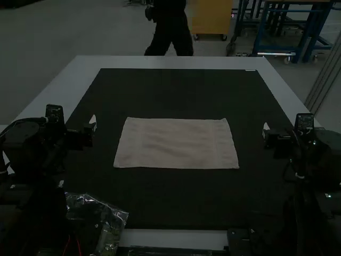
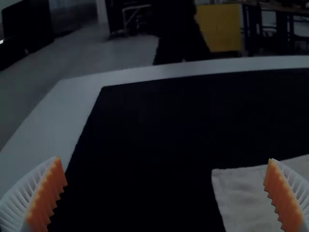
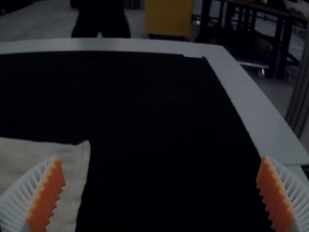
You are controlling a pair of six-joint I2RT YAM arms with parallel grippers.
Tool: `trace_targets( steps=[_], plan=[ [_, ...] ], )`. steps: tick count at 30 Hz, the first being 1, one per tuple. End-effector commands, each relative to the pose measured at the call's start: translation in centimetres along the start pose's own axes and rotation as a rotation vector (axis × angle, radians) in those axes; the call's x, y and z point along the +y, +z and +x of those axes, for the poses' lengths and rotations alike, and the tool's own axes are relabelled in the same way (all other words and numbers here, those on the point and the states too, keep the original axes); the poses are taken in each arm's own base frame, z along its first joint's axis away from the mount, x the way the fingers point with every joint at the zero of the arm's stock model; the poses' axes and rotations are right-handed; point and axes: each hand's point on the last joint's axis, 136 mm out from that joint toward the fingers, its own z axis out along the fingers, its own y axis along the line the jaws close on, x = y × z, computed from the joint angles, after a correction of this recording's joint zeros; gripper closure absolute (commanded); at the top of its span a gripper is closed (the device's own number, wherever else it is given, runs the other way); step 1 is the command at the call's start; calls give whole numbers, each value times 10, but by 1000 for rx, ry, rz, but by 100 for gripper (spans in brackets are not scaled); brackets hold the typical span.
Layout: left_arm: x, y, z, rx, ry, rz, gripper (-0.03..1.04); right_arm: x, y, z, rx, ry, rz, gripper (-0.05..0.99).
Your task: Fold the towel.
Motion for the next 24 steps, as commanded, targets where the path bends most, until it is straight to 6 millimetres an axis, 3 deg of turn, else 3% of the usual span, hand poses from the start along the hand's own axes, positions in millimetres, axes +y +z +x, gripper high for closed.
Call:
trace_targets(
  steps=[1, 7, 11, 13, 16, 17, 21, 24],
  plan=[
    [-1, 0, -1, -9, -11, 6, 4, -3, 0, 4, 10, -4, 11, 2],
    [-1, 0, -2, -12, -7, 6, 4, -3, 0, 3, 7, -3, 11, 2],
    [4, -1, -12, -53, 72, -17, 4, 12, -1, -1, -14, -43, -75, 2],
    [6, -1, -21, -90, 140, -32, 4, 9, -2, -22, -101, -180, -50, 2],
    [12, -5, -46, -185, 207, -79, 5, 7, -1, -18, -92, -611, -22, 2],
    [21, -8, -56, -218, 217, -136, 6, 7, -1, -18, -96, -662, -19, 2],
    [27, -11, -63, -233, 320, -187, 5, -9, -9, -64, -251, -576, 121, 2],
    [27, -10, -60, -220, 341, -190, 5, -14, -12, -71, -268, -563, 154, 2]
  ],
)
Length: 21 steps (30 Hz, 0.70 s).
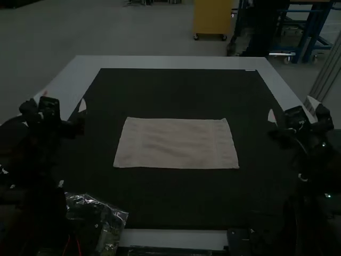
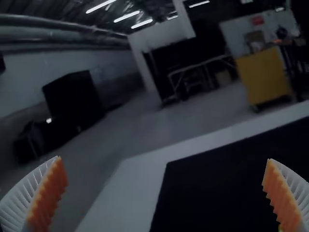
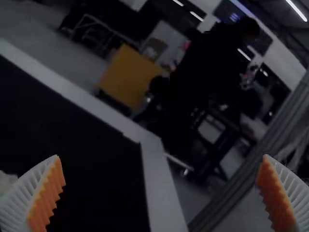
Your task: Fold the towel.
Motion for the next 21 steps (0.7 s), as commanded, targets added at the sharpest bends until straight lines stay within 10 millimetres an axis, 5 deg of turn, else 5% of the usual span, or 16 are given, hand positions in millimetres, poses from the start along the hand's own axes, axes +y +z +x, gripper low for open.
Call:
trace_targets(
  steps=[1, 8, 13, 16, 19, 21],
  plan=[
    [5, -1, 6, 26, 78, -32, 5, -11, -1, 3, 19, -41, 63, 2],
    [2, -1, 21, 84, 57, -17, 5, -14, -1, 1, 8, 59, 78, 2],
    [0, -1, 19, 75, 62, -4, 5, -6, -1, 4, 20, -78, 38, 2],
    [3, 0, 8, 31, 61, -18, 5, -18, -3, -24, -98, -56, 81, 3],
    [9, 0, -5, 5, 61, -35, 5, -53, -18, -74, -314, 78, 206, 4],
    [15, 3, -26, -13, 60, -28, 5, -63, -15, -86, -305, 185, 190, 4]
  ],
)
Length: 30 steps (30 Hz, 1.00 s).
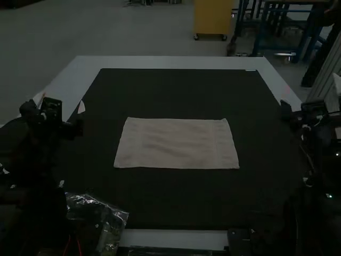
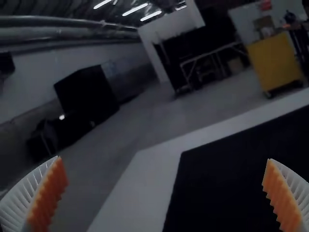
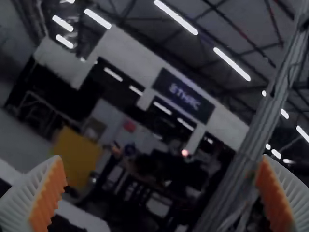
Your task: Fold the towel.
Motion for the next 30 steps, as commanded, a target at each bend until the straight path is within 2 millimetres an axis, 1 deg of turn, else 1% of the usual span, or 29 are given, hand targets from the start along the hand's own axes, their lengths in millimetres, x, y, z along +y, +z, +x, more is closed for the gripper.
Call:
trace_targets(
  steps=[1, 3, 4, 6, 8, 9, 11, 12, 13, 14, 16, 18, 20, 23, 24, 25, 26, 28, 30],
  plan=[
    [16, 5, -41, -47, 5, -11, 5, -14, 11, -13, 18, 194, 11, 4],
    [24, 18, -61, -37, -41, -1, 5, -26, 30, -12, 83, 258, 30, 4],
    [25, 28, -70, -25, -95, 17, 5, -27, 43, -6, 136, 298, 19, 4],
    [27, 55, -81, 27, -224, 51, 5, -27, 74, 12, 268, 425, 2, 4],
    [22, 87, -71, 134, -331, 79, 5, -19, 102, 34, 388, 539, -41, 4],
    [19, 101, -61, 190, -387, 80, 6, -11, 114, 46, 440, 590, -75, 4],
    [17, 119, -37, 280, -402, 62, 7, 4, 123, 80, 584, 683, -92, 4],
    [14, 125, -27, 305, -386, 64, 7, 16, 123, 96, 650, 729, -111, 4],
    [8, 128, -14, 341, -355, 77, 7, 27, 120, 110, 710, 770, -130, 4],
    [-1, 130, -5, 368, -347, 104, 7, 36, 115, 126, 770, 797, -135, 4],
    [-32, 126, 7, 409, -367, 231, 7, 64, 99, 146, 864, 842, -222, 4],
    [-55, 120, 24, 472, -375, 299, 8, 76, 88, 160, 913, 824, -248, 4],
    [-80, 114, 39, 536, -397, 376, 8, 83, 77, 169, 939, 795, -261, 4],
    [-102, 105, 74, 647, -399, 430, 8, 93, 66, 175, 969, 790, -289, 4],
    [-106, 103, 84, 675, -399, 441, 8, 103, 60, 175, 982, 792, -340, 6],
    [-108, 102, 93, 695, -390, 447, 8, 117, 49, 175, 1023, 819, -399, 6],
    [-110, 101, 100, 707, -399, 460, 8, 127, 41, 178, 1058, 830, -426, 5],
    [-108, 104, 113, 722, -404, 448, 7, 140, 35, 182, 1088, 823, -449, 2],
    [-110, 105, 122, 737, -415, 455, 7, 151, 31, 184, 1104, 810, -470, 2]
  ],
)
